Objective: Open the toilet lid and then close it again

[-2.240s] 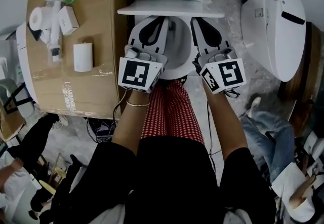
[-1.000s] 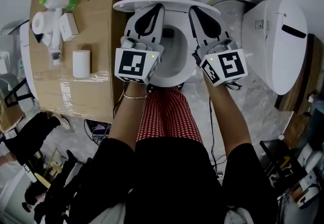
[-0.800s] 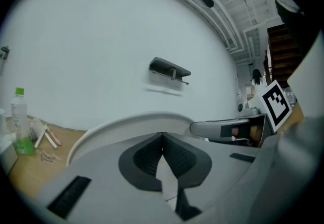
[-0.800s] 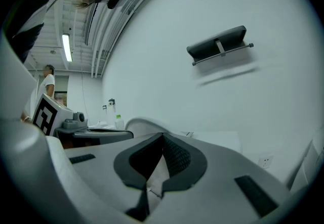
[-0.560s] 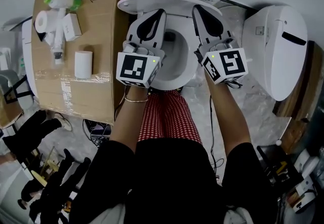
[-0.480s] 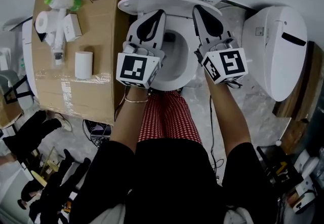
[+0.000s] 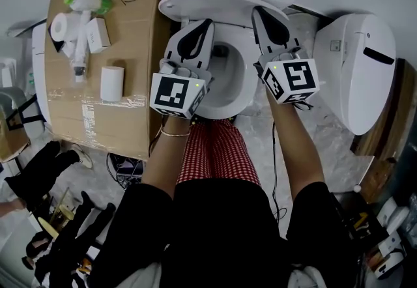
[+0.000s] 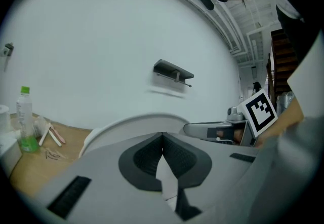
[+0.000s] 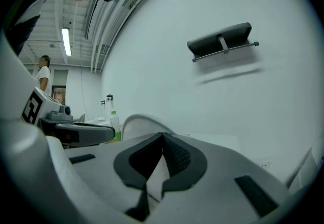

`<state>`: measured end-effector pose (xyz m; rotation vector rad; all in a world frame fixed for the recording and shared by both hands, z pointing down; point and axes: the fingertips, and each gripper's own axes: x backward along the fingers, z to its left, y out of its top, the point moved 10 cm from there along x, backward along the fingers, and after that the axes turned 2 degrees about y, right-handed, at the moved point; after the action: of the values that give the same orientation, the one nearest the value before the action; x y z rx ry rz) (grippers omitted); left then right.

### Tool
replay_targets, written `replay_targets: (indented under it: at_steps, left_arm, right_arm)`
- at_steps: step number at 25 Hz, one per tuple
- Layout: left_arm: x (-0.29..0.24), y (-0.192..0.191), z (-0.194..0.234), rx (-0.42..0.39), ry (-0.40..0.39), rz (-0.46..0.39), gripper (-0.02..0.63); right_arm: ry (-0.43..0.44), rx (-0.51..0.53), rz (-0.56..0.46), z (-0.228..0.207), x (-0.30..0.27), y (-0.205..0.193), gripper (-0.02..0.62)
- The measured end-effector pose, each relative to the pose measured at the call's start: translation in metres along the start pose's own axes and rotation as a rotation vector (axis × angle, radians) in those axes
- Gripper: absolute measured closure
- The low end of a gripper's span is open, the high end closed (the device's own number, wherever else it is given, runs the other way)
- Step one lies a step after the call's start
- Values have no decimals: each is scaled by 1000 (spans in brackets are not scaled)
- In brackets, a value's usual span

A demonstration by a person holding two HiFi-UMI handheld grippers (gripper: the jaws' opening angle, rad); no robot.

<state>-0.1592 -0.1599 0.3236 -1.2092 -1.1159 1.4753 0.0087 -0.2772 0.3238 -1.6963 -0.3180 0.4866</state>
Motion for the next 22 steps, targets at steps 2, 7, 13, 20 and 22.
replay_targets:
  at_steps: [2,7,13,20,22]
  left_arm:
    - [3,-1,2,12,10,1,603]
    - [9,1,5,22,25,1,603]
    - [12,4,4,8,29,24,603]
    - [19,11,5,10,42,30,603]
    - [21,13,5,4,45,30,603]
  right_arm:
    - [-2,7,10,-1,-1,-1,577]
    - [-19,15,26,-6,-5,-2,577]
    - [-34,11,41,-9,-12,-2,575]
    - [-41,31,52,-15,-19,1,575]
    - [-43,35,56,-17,-21,2,577]
